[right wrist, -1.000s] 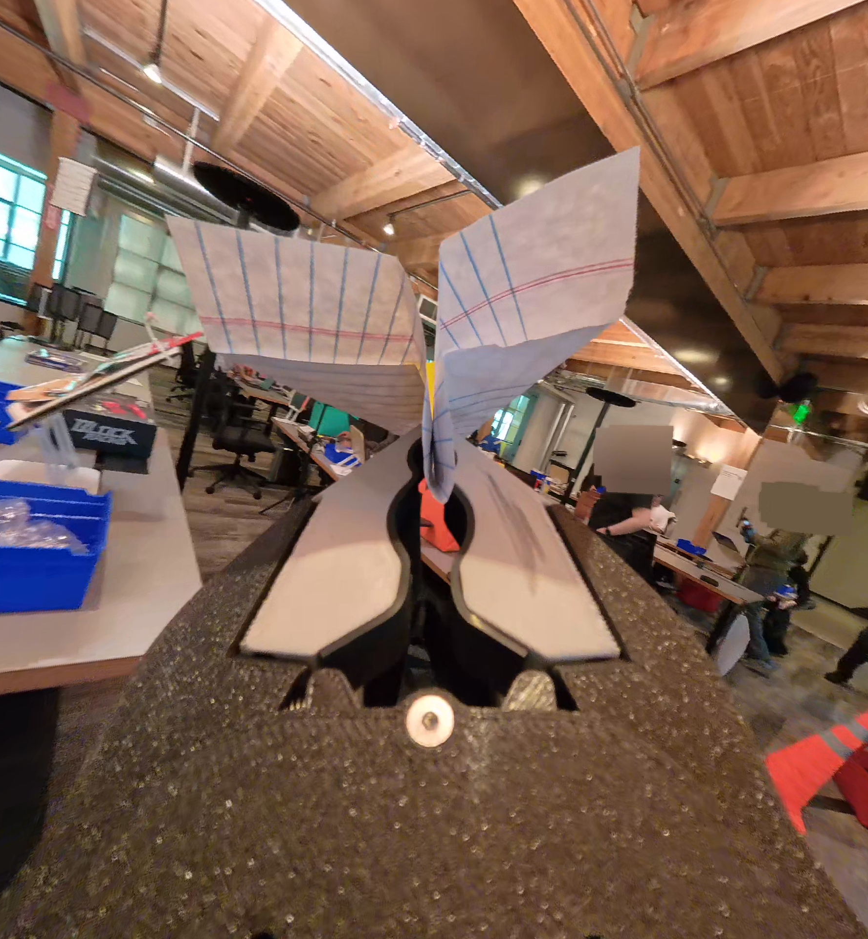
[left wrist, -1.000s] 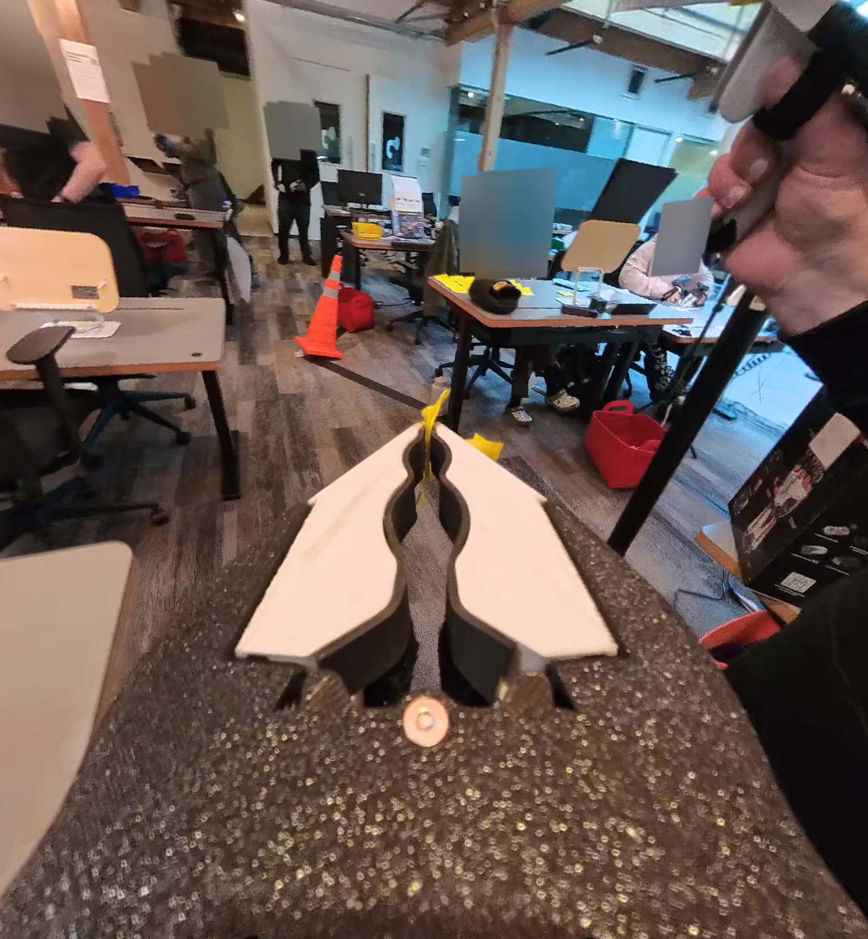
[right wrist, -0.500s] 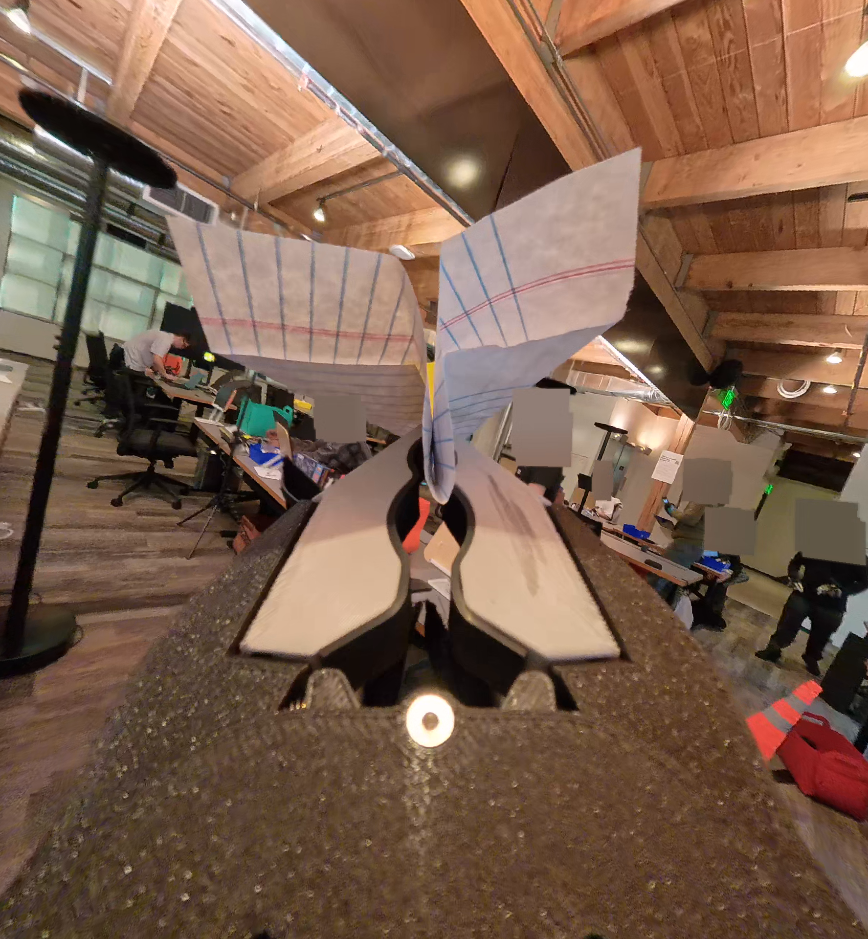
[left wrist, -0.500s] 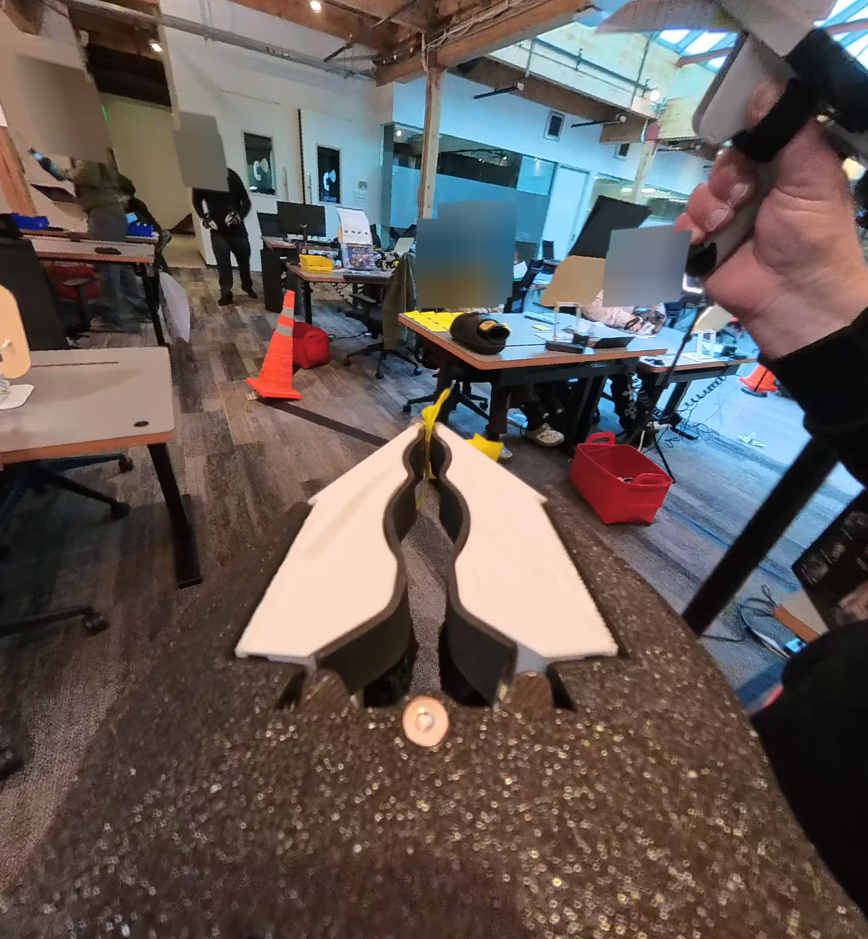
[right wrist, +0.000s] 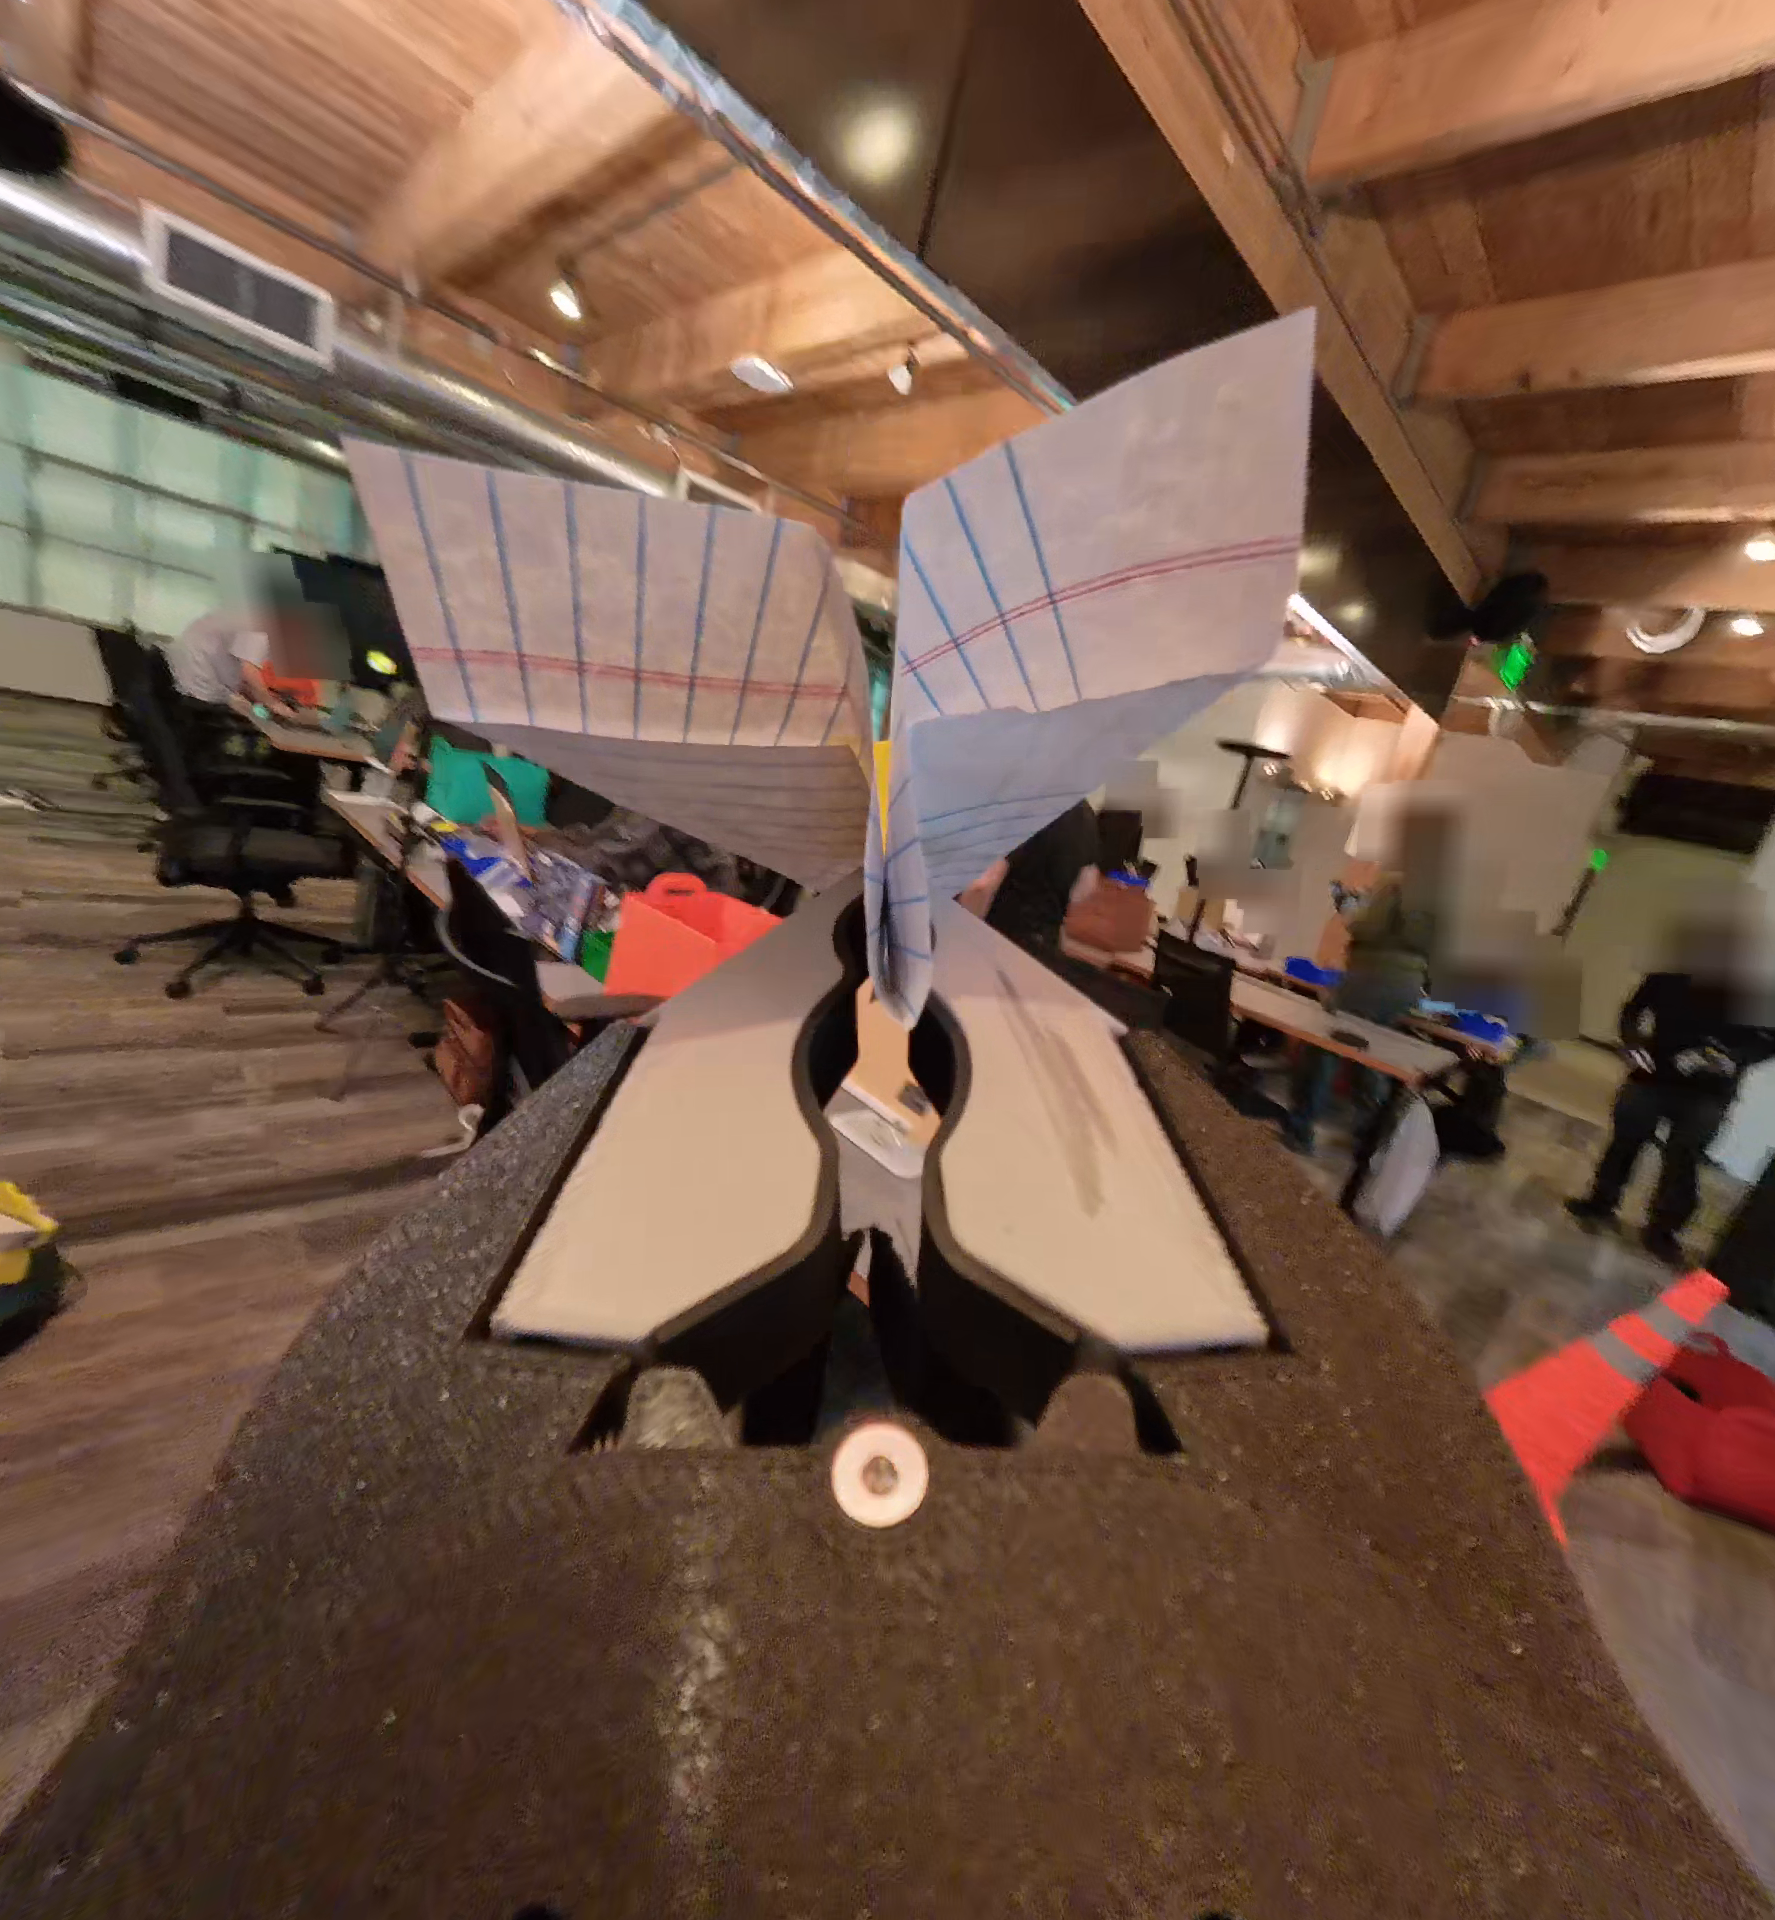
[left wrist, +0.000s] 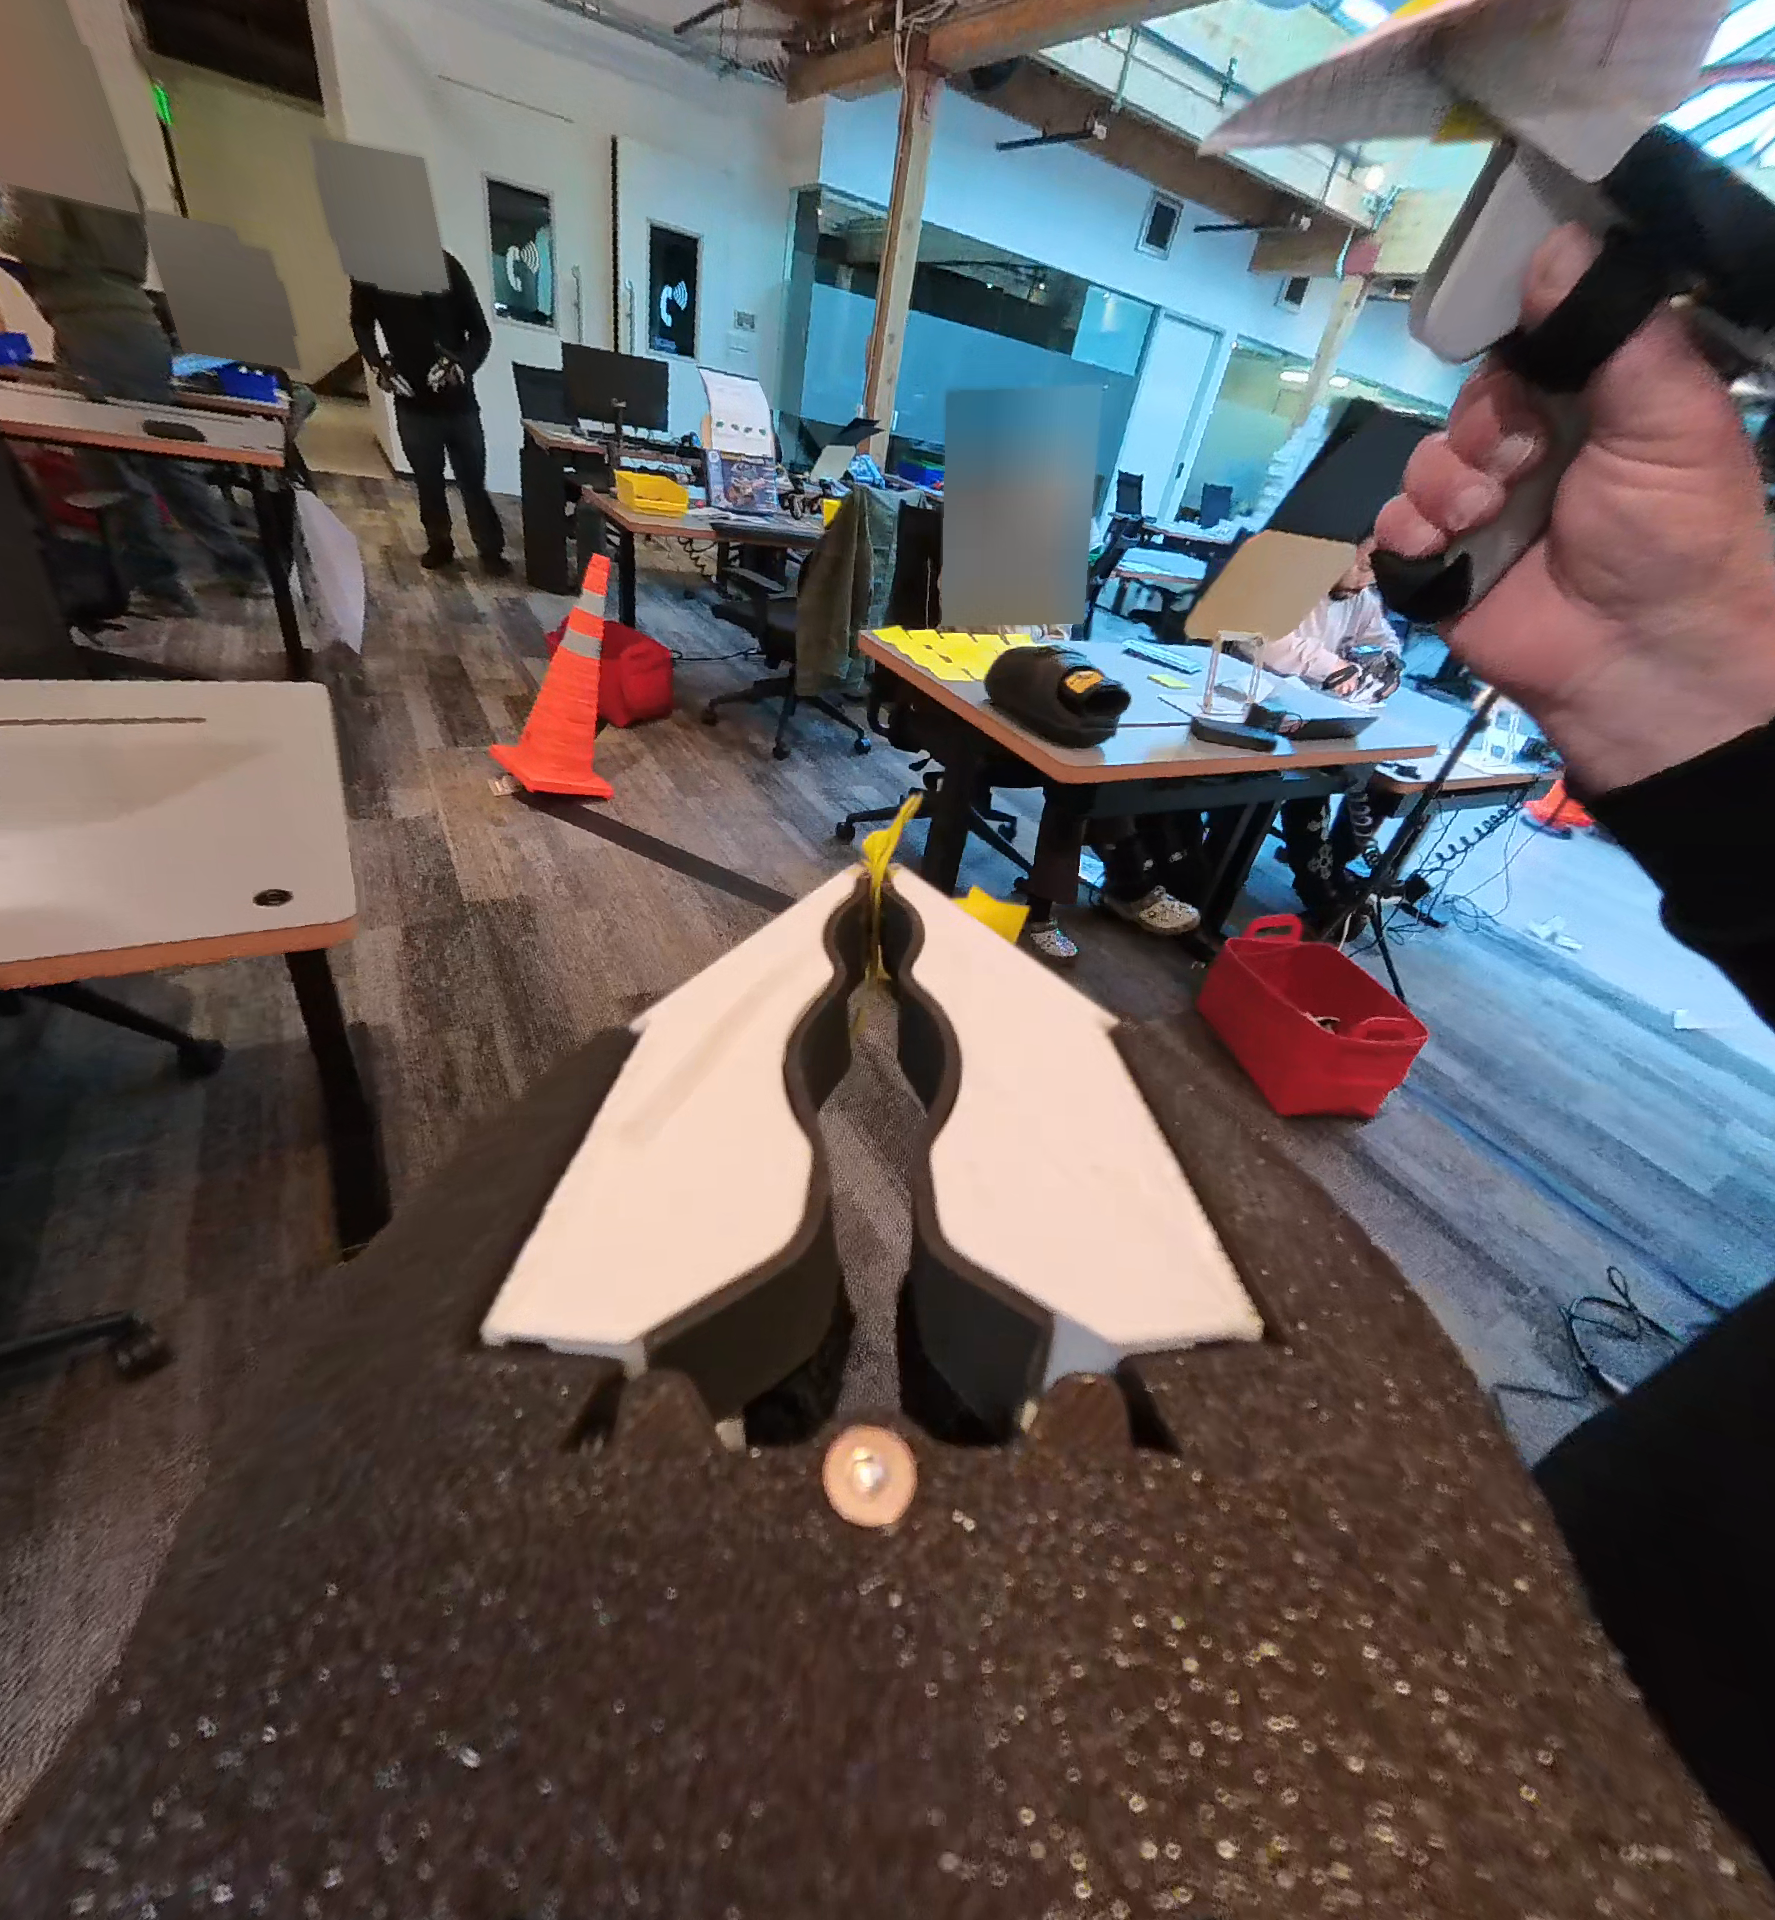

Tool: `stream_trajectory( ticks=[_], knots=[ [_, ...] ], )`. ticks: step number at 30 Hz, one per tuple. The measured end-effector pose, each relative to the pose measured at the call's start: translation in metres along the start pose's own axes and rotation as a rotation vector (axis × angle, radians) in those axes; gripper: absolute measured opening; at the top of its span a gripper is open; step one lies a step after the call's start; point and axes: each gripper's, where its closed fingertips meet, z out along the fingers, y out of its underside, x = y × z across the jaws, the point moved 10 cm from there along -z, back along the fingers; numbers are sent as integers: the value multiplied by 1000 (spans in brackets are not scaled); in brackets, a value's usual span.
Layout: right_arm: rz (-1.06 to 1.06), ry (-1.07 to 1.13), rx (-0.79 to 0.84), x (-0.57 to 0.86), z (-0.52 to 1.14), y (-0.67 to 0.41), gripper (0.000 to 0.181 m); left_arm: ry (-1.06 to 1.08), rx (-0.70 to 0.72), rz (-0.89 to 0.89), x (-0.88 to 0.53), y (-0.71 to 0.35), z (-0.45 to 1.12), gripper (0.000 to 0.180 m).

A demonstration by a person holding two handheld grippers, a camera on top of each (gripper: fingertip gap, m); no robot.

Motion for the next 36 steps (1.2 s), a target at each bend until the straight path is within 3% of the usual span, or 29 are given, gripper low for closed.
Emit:
stream_trajectory(
  ticks=[8, 22, 29, 36],
  knots=[
    [-173, 100, -309, 21, 131, 86, 0, 52, -29, 44, -120, -13, 63, 0],
    [-124, 199, -481, 49, 334, 168, 0, 110, -77, 46, -330, -66, 123, 0],
    [-100, 159, -462, 88, 402, 212, 0, 98, -73, 40, -380, -70, 184, 0],
    [-80, 155, -304, 155, 451, 226, 0, 82, -72, 92, -424, -101, 260, 0]
  ],
)
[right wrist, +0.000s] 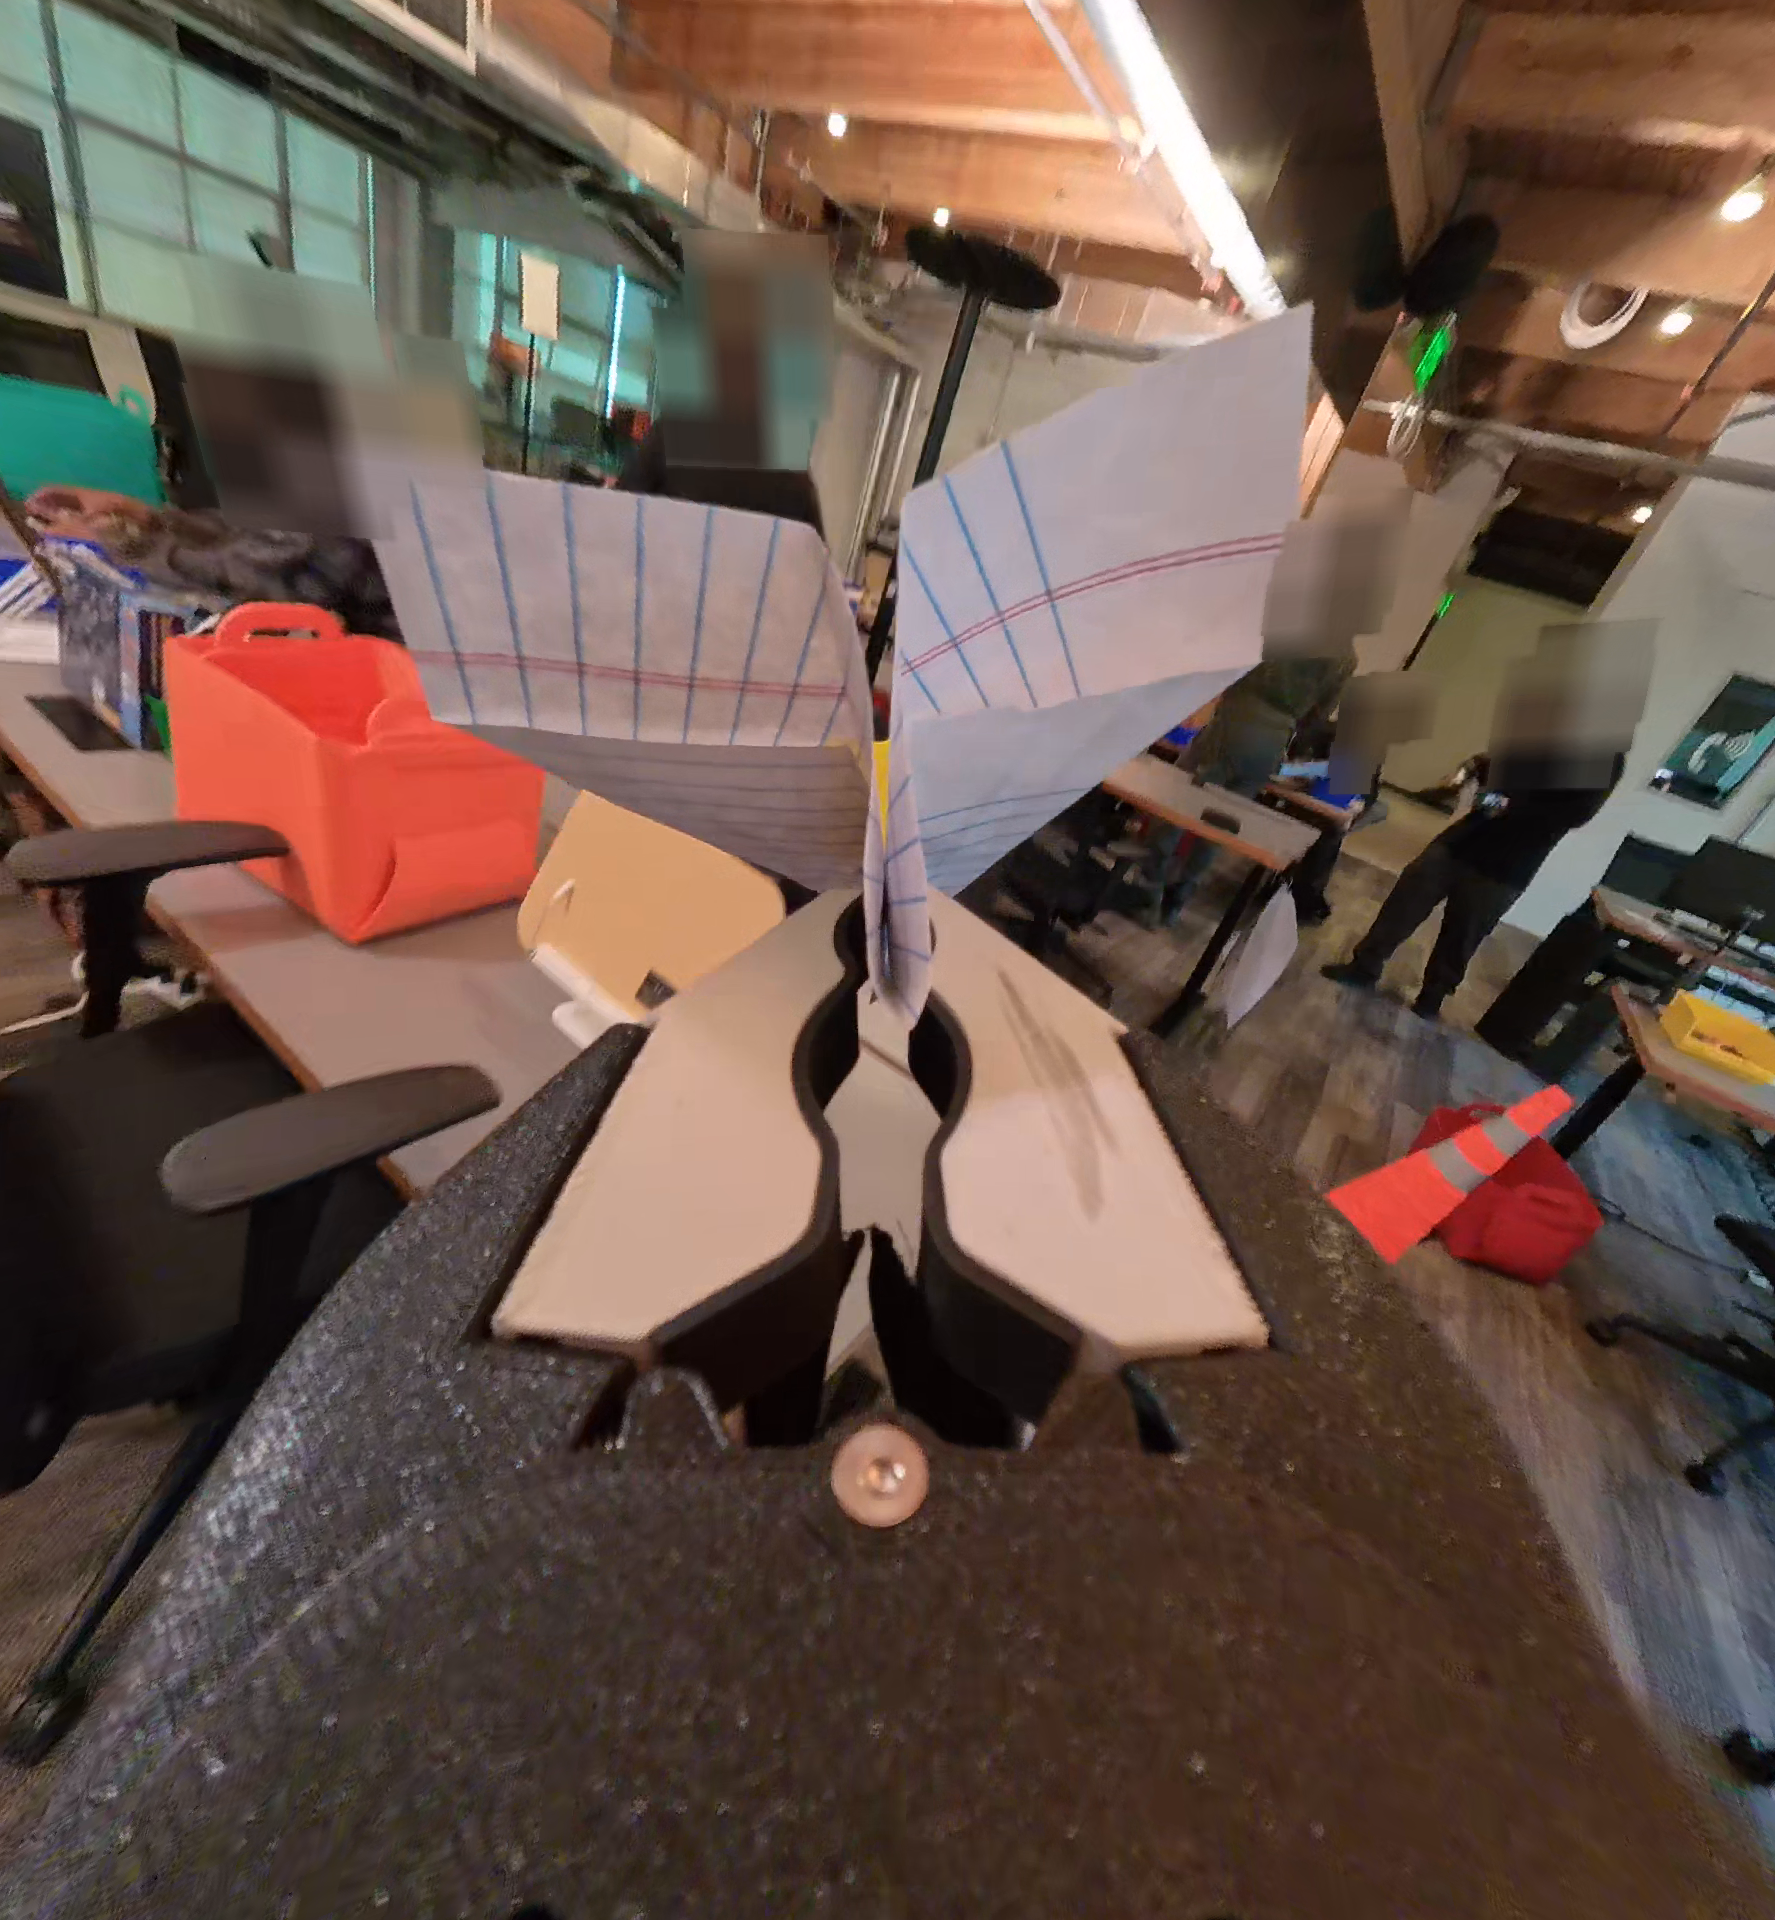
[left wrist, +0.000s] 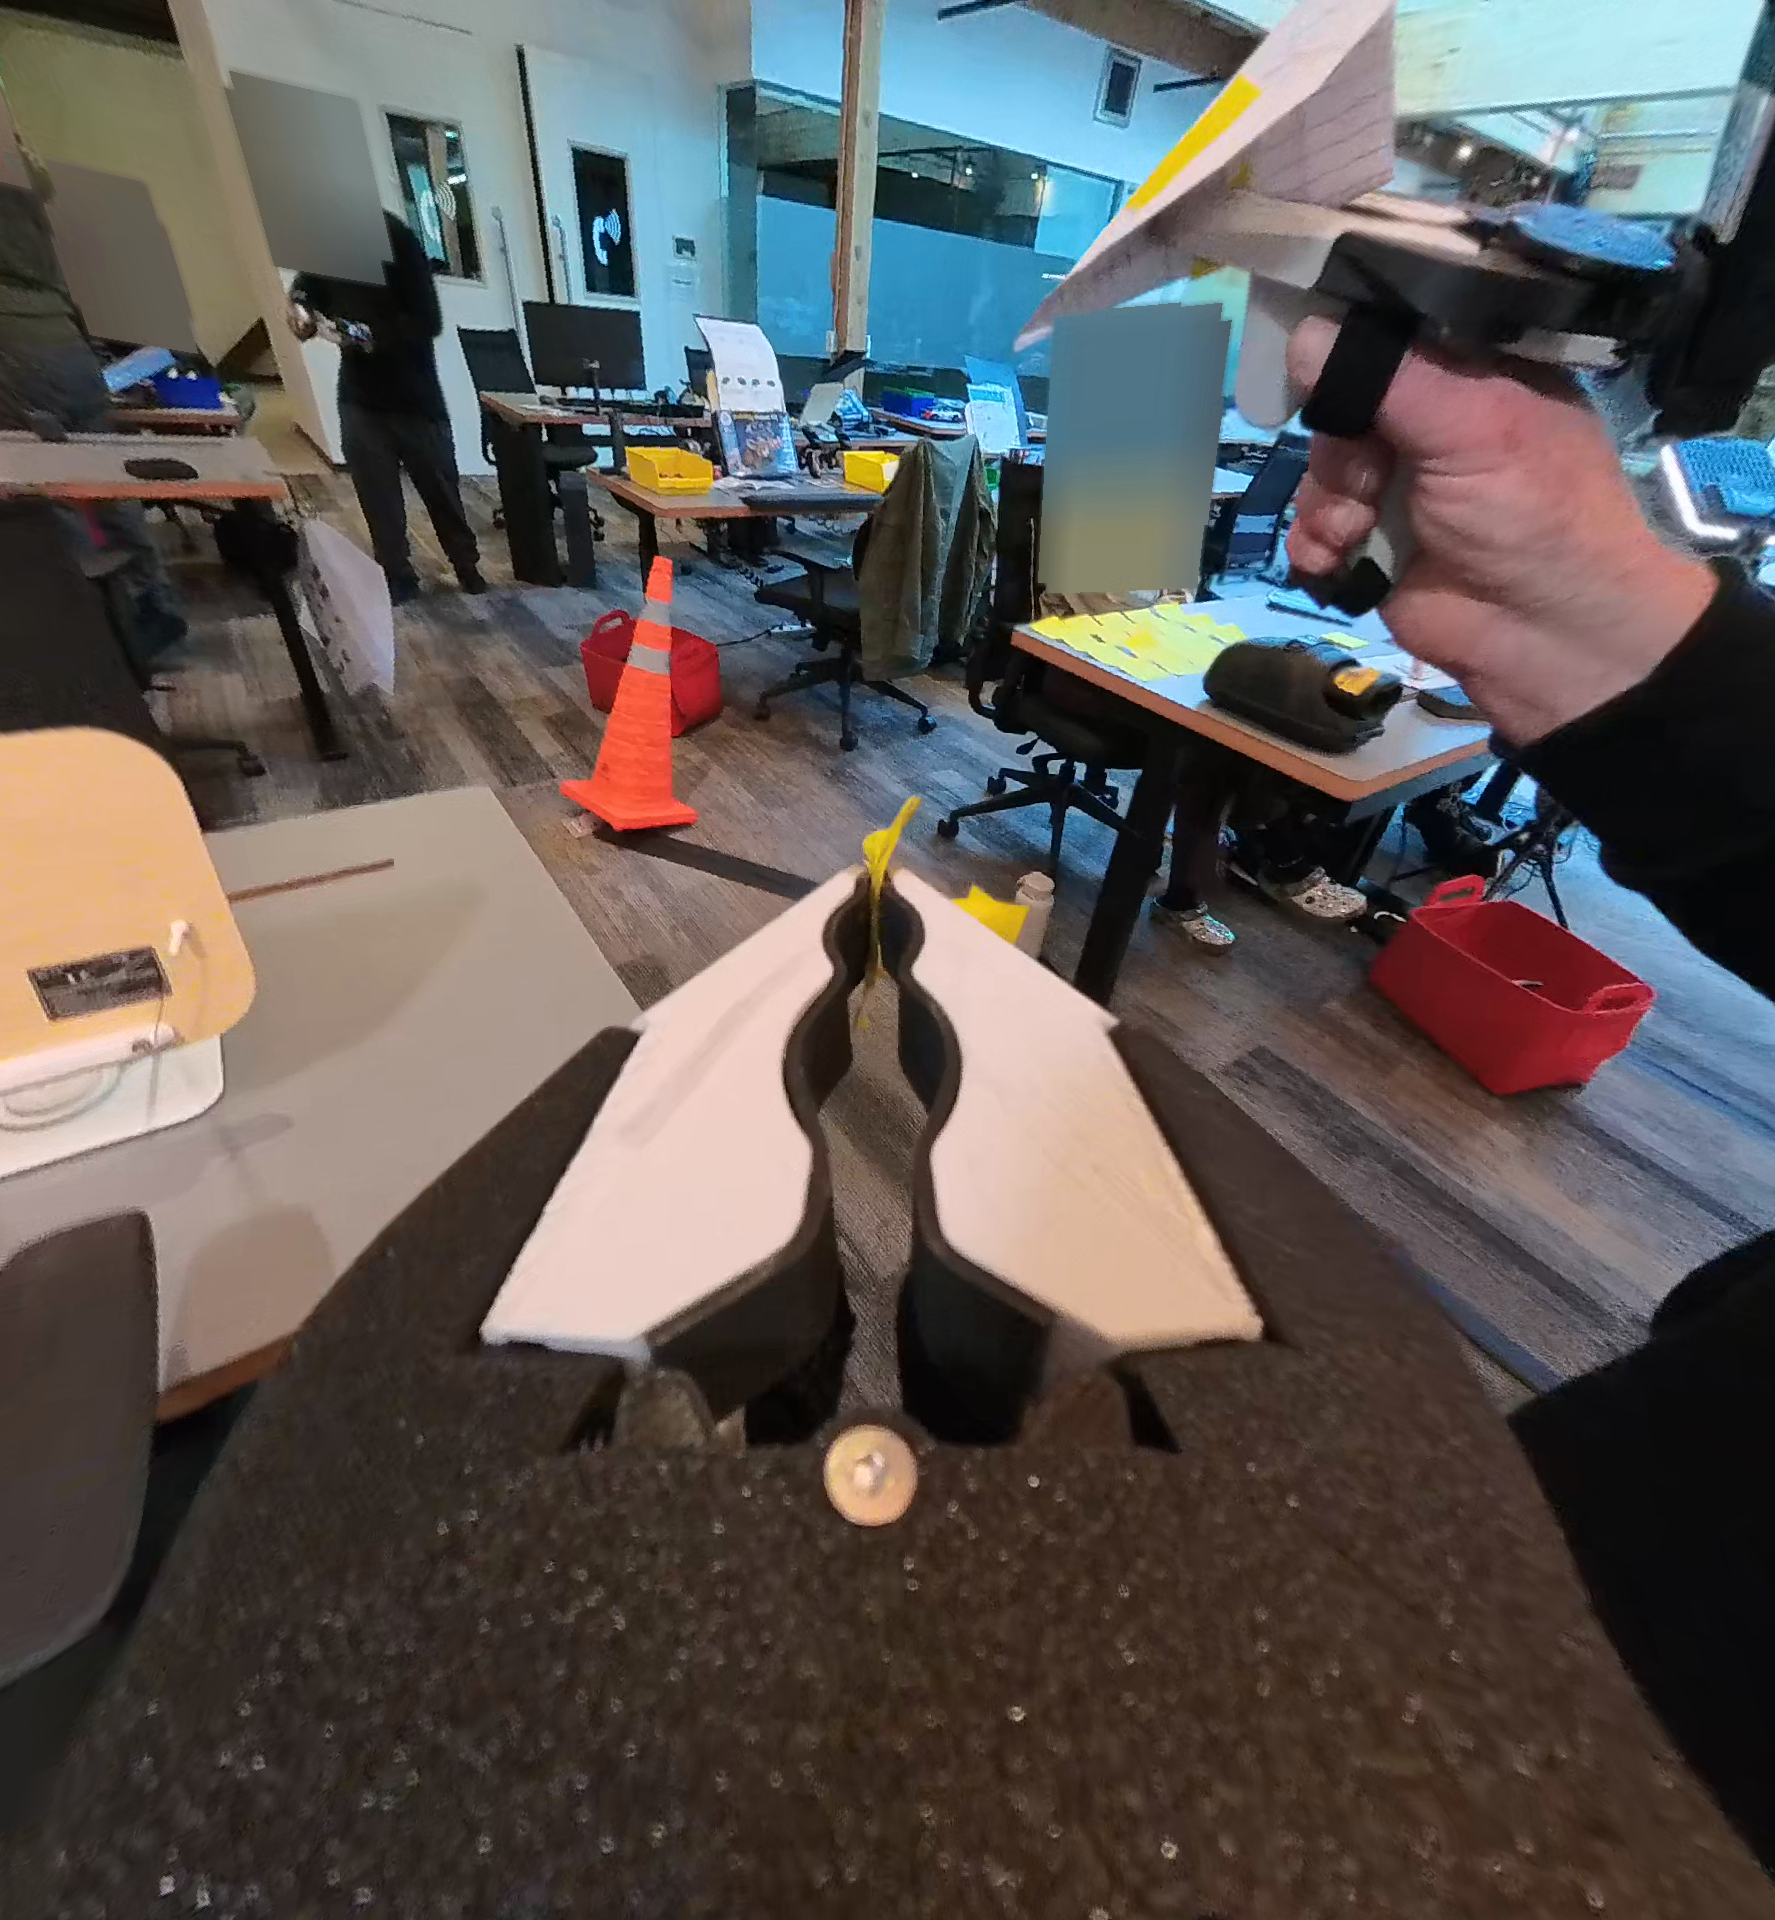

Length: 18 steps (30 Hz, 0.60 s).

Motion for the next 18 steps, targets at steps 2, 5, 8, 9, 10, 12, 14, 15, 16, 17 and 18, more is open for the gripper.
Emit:
stream_trajectory(
  ticks=[2, 5, 8, 9, 10, 12, 14, 15, 16, 17, 18],
  knots=[
    [-12, 10, 64, 23, 9, -9, 0, 8, 11, 23, -11, -9, 18, 0],
    [-16, 42, 177, 61, 8, -29, 0, 36, 28, 30, -24, -17, 46, 0],
    [-20, 109, 273, 95, -3, -49, 0, 92, 23, 34, -40, -22, 75, 0],
    [-20, 125, 307, 104, -7, -55, 0, 115, 22, 35, -45, -23, 82, 0],
    [-28, 166, 318, 112, -11, -59, 0, 138, 22, 35, -53, -23, 90, 0],
    [-43, 201, 336, 123, -18, -66, 0, 191, 23, 31, -63, -24, 110, 0],
    [-70, 273, 344, 129, -27, -76, 0, 243, 21, 41, -73, -27, 122, 0],
    [-81, 297, 350, 131, -33, -83, 0, 267, 20, 49, -77, -30, 127, 0],
    [-92, 318, 369, 131, -41, -93, 0, 290, 22, 57, -81, -32, 130, 0],
    [-108, 353, 385, 131, -49, -104, 0, 311, 25, 62, -86, -35, 134, 0],
    [-135, 392, 395, 130, -59, -117, 0, 332, 28, 66, -91, -39, 137, 0]
  ],
)
